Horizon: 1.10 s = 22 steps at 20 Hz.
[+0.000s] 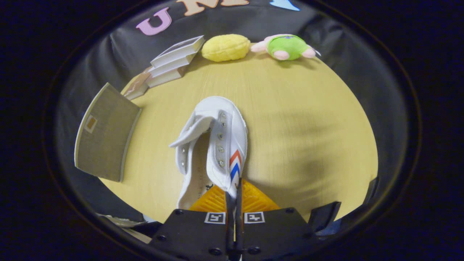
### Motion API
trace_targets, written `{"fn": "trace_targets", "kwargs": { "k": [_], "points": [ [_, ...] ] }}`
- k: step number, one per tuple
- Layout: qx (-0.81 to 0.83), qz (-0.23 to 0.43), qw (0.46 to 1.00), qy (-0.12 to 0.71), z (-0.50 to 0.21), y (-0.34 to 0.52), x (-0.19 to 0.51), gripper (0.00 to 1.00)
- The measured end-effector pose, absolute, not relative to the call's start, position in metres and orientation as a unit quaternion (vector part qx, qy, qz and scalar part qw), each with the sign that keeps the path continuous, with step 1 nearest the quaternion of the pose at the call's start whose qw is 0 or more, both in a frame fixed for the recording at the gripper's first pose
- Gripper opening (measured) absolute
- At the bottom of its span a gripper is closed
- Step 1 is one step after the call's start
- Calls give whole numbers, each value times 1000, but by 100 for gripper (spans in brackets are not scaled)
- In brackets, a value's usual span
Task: Open the storage box then place both shoes into the box .Put the left shoe in first, then the right shoe, with the right side of both shoes facing outward in a uniform manner.
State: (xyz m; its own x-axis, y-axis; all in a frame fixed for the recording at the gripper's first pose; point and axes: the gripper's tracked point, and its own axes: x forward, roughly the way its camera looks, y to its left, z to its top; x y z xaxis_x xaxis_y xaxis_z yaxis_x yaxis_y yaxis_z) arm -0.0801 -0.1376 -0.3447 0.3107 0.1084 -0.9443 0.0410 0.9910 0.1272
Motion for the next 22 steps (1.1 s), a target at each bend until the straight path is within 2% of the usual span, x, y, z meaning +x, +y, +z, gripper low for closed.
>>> {"fn": "trace_targets", "kwargs": {
  "k": [4, 11, 18, 22],
  "points": [
    [81, 8, 814, 575, -339, -141, -77, 4],
    [205, -4, 807, 554, -306, -122, -57, 3],
    [216, -21, 796, 564, -310, -108, -67, 3],
    [304, -13, 775, 554, -302, -89, -62, 3]
  ]
}}
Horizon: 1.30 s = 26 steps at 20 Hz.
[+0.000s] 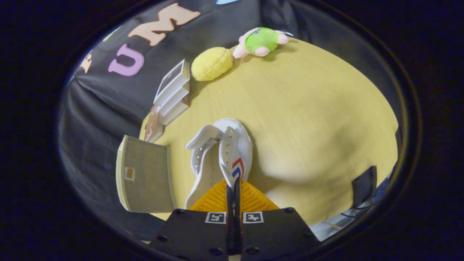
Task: Open the storage box then place both shoes into the box .Put the left shoe in first, then the right shoe, with the right side of both shoes facing outward in a uniform manner.
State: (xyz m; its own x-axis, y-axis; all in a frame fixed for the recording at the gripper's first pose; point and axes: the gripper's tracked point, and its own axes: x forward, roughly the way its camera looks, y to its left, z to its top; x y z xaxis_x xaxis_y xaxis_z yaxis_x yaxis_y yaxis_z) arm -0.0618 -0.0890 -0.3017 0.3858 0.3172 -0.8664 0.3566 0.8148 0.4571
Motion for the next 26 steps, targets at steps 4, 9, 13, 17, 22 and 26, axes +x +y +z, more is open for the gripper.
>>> {"fn": "trace_targets", "kwargs": {
  "k": [4, 9, 13, 17, 22, 26],
  "points": [
    [351, 12, 773, 529, -285, -75, -56, 3],
    [348, 10, 765, 541, -289, -71, -55, 3],
    [248, 33, 799, 546, -287, -69, -60, 14],
    [178, 40, 806, 563, -302, -60, -69, 58],
    [112, 26, 777, 619, -340, -66, -90, 93],
    [155, 18, 744, 650, -352, -56, -99, 60]
  ]
}}
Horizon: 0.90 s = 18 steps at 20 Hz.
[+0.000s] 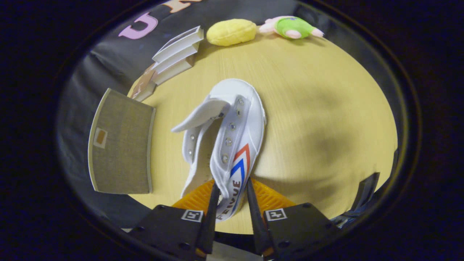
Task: Open the storage box then place both shoes into the box .Put the left shoe in first, then the right shoe, with the right side of both shoes facing outward in a uniform manner.
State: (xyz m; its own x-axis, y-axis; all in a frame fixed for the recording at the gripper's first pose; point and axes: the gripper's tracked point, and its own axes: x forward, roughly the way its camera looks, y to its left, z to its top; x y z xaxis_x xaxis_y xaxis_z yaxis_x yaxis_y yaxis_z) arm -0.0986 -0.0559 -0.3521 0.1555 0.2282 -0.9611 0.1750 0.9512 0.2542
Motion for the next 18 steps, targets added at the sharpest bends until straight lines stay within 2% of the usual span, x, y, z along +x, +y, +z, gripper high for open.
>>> {"fn": "trace_targets", "kwargs": {
  "k": [3, 4, 6, 7, 8, 13, 18],
  "points": [
    [189, 1, 729, 657, -349, -62, -99, 36],
    [209, -9, 729, 652, -350, -62, -97, 25],
    [234, -10, 724, 649, -350, -62, -100, 12],
    [246, -25, 732, 635, -346, -75, -89, 12],
    [246, -25, 735, 631, -351, -67, -97, 4],
    [250, -20, 761, 599, -332, -74, -88, 3],
    [300, 2, 741, 600, -323, -60, -88, 3]
  ]
}}
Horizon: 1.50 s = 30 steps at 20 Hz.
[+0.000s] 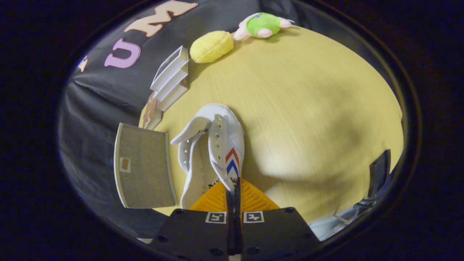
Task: Open the storage box then place both shoes into the box .Put the left shoe in first, then the right shoe, with the right side of both shoes facing outward in a uniform manner.
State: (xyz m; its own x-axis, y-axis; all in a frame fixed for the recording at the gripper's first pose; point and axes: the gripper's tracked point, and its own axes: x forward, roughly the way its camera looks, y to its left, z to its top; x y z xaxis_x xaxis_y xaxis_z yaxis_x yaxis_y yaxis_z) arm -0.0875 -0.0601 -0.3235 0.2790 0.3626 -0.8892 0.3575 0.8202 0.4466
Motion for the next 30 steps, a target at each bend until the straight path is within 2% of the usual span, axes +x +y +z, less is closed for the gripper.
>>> {"fn": "trace_targets", "kwargs": {
  "k": [6, 22, 30],
  "points": [
    [378, 36, 728, 571, -303, -27, -75, 3],
    [380, 141, 753, 518, -185, 75, -30, 3],
    [370, 166, 757, 512, -161, 151, -23, 3]
  ]
}}
